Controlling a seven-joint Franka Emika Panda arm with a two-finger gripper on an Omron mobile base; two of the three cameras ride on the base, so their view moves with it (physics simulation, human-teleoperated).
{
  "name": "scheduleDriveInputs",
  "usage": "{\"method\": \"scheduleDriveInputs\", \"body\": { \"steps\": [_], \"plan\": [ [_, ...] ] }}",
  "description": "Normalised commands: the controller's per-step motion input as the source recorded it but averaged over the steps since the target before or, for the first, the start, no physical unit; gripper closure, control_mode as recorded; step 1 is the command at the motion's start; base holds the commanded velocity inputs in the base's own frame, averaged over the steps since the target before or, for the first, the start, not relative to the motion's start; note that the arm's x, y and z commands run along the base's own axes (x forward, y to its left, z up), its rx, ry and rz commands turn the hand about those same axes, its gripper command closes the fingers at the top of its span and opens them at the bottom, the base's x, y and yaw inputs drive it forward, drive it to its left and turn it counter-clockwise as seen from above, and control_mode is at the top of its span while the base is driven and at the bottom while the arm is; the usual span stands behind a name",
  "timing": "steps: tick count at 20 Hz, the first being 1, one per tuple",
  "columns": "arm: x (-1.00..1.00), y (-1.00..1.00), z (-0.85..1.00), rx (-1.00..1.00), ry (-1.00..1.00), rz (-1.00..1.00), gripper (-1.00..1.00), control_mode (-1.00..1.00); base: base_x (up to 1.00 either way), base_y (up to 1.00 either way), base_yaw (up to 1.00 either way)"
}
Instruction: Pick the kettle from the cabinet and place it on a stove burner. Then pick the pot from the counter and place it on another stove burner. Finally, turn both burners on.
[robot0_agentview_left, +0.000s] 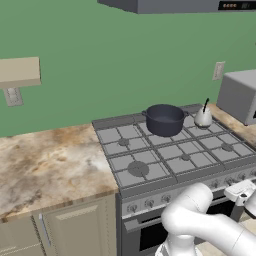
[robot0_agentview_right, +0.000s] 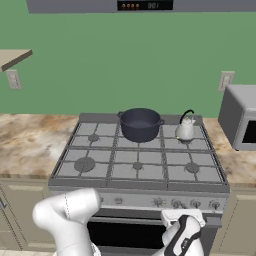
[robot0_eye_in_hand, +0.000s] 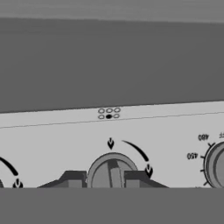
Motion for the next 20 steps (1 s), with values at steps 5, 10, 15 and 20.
{"method": "scheduleDriveInputs", "body": {
  "steps": [5, 10, 15, 20],
  "plan": [
    [-0.01, 0.00, 0.10, -0.11, 0.00, 0.00, 1.00, -1.00, 0.00, 0.00, 0.00],
    [-0.04, 0.00, 0.09, -0.12, 0.00, -0.01, 1.00, -1.00, 0.00, 0.00, 0.00],
    [-0.03, 0.00, 0.13, -0.14, 0.00, -0.01, 1.00, -1.00, 0.00, 0.00, 0.00],
    [-0.08, 0.00, 0.16, -0.15, 0.00, -0.02, 1.00, -1.00, 0.00, 0.00, 0.00]
  ]
}}
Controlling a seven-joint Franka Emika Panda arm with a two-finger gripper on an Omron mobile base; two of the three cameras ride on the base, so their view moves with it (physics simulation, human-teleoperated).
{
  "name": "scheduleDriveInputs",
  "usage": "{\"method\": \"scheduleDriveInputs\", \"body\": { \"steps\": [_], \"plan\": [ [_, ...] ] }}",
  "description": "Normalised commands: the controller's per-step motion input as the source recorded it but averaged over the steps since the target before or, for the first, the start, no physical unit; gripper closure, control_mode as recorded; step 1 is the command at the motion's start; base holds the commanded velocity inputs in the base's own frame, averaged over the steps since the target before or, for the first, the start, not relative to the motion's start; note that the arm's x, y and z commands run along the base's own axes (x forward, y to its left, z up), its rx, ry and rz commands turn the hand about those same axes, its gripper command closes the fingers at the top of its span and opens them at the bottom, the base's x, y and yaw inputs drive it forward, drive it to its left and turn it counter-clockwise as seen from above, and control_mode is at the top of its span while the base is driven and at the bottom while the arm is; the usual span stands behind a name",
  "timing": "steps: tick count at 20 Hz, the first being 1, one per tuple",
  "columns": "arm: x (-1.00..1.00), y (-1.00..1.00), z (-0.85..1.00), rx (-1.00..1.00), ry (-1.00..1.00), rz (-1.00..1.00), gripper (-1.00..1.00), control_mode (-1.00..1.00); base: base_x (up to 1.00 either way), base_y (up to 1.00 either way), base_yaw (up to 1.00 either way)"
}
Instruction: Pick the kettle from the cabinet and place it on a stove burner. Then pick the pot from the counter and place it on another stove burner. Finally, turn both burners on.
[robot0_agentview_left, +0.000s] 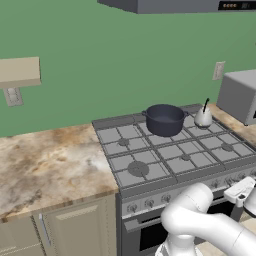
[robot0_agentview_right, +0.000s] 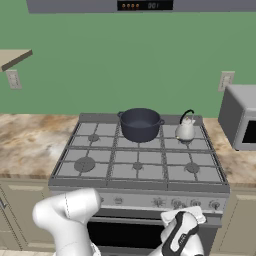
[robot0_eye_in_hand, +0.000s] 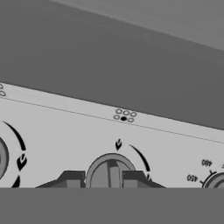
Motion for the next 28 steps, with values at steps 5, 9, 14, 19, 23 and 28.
{"method": "scheduleDriveInputs", "body": {
  "steps": [5, 9, 14, 19, 23, 28],
  "plan": [
    [-0.14, 0.00, 0.12, -0.15, -0.01, -0.04, 1.00, -1.00, 0.00, 0.00, 0.00],
    [-0.15, 0.00, 0.16, -0.15, 0.00, -0.03, 1.00, -1.00, 0.00, 0.00, 0.00],
    [-0.09, 0.00, 0.23, -0.15, 0.00, -0.02, 1.00, -1.00, 0.00, 0.00, 0.00],
    [-0.10, 0.01, 0.03, -0.07, -0.01, -0.01, -1.00, -1.00, 0.00, 0.00, 0.00],
    [0.00, -0.01, 0.03, 0.00, 0.00, 0.00, -1.00, -1.00, 0.00, 0.00, 0.00],
    [-0.11, -0.13, 0.14, 0.01, 0.00, 0.00, -1.00, -1.00, 0.00, 0.00, 0.00]
  ]
}}
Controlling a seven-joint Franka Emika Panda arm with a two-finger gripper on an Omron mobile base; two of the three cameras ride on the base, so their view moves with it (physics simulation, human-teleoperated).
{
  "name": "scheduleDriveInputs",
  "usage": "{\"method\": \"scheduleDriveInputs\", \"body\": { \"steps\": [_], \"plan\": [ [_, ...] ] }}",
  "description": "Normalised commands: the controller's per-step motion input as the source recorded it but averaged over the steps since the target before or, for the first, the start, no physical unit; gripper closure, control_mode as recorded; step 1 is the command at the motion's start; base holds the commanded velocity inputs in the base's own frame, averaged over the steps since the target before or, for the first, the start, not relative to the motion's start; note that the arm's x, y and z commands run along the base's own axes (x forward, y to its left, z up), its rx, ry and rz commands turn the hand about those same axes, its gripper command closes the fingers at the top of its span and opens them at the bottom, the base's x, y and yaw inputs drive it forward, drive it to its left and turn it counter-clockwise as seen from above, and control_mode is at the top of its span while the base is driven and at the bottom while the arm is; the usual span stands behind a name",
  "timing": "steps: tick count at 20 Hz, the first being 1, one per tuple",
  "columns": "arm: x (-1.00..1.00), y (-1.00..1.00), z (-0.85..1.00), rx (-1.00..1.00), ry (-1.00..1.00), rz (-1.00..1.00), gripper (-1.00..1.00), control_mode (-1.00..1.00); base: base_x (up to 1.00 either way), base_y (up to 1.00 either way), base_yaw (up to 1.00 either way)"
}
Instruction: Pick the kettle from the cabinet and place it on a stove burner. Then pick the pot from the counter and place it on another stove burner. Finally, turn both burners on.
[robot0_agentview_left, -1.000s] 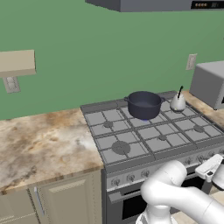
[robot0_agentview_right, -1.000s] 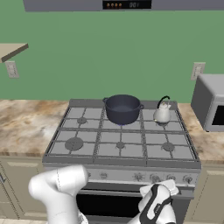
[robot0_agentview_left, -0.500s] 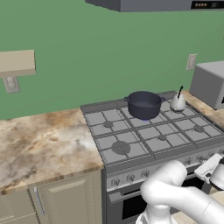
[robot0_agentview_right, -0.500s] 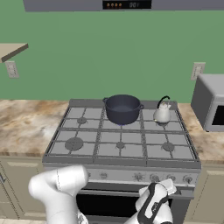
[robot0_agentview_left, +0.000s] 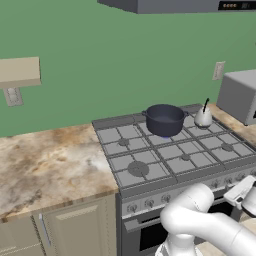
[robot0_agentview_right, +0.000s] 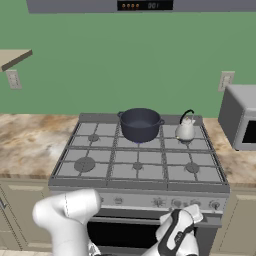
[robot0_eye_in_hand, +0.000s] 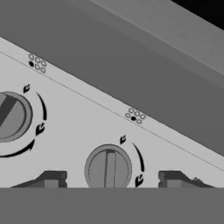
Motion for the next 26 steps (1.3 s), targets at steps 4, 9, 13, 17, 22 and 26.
{"method": "scheduleDriveInputs", "body": {
  "steps": [4, 9, 13, 17, 22, 26],
  "plan": [
    [-0.25, -0.40, 0.25, 0.06, 0.00, 0.00, -1.00, -1.00, 0.00, 0.00, 0.00],
    [-0.40, -0.39, 0.33, 0.08, -0.05, 0.00, -1.00, -1.00, 0.00, 0.00, 0.00],
    [-0.53, -0.28, 0.34, 0.08, -0.10, 0.00, -1.00, -1.00, 0.00, 0.00, 0.00],
    [-0.15, -0.09, 0.14, 0.06, -0.02, 0.00, -1.00, -1.00, 0.00, 0.00, 0.00],
    [0.04, 0.00, 0.01, 0.03, 0.01, 0.00, -1.00, -1.00, 0.00, 0.00, 0.00],
    [0.13, 0.00, 0.00, 0.02, 0.07, 0.00, -1.00, -1.00, 0.00, 0.00, 0.00]
  ]
}}
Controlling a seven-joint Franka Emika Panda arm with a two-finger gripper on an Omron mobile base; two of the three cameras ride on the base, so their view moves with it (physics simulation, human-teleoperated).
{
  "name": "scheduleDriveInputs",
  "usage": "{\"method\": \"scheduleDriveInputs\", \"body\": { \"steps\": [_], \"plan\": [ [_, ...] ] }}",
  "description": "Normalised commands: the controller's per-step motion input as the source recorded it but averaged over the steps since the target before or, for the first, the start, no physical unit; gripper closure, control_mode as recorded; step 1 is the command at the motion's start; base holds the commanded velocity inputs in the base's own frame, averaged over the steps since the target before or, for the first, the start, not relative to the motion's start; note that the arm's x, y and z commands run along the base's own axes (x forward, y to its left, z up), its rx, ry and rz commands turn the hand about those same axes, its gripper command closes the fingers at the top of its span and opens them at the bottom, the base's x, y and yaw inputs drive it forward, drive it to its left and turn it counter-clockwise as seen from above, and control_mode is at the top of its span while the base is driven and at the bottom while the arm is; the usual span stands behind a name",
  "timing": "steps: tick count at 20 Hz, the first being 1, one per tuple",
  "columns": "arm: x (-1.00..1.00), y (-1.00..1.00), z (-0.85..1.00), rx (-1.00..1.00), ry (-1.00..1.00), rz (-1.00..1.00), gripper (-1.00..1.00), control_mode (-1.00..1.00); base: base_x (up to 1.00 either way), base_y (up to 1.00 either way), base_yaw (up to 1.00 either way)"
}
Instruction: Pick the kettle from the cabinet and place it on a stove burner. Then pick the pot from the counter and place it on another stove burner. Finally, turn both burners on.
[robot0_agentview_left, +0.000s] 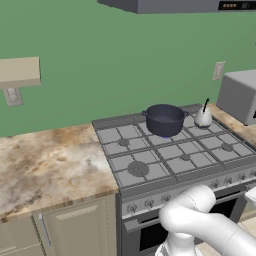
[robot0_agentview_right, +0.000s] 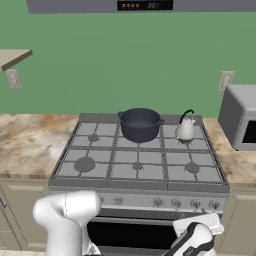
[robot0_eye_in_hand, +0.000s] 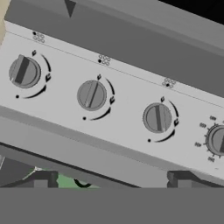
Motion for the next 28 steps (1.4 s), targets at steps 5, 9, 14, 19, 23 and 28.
{"method": "scheduleDriveInputs", "body": {
  "steps": [5, 9, 14, 19, 23, 28],
  "plan": [
    [0.14, -0.02, 0.00, 0.02, 0.10, 0.00, -1.00, -1.00, 0.00, 0.00, 0.00],
    [0.00, -0.10, -0.05, 0.07, 0.04, 0.00, -1.00, -1.00, 0.00, 0.00, 0.00],
    [0.04, 0.00, -0.05, 0.01, 0.02, 0.00, -1.00, -1.00, 0.00, 0.00, 0.00],
    [0.11, 0.00, 0.00, 0.02, 0.04, -0.01, -1.00, -1.00, 0.00, 0.00, 0.00],
    [0.15, -0.01, 0.00, 0.03, 0.05, 0.00, -1.00, -1.00, 0.00, 0.00, 0.00],
    [0.12, -0.01, 0.00, 0.03, 0.04, 0.00, -1.00, -1.00, 0.00, 0.00, 0.00]
  ]
}}
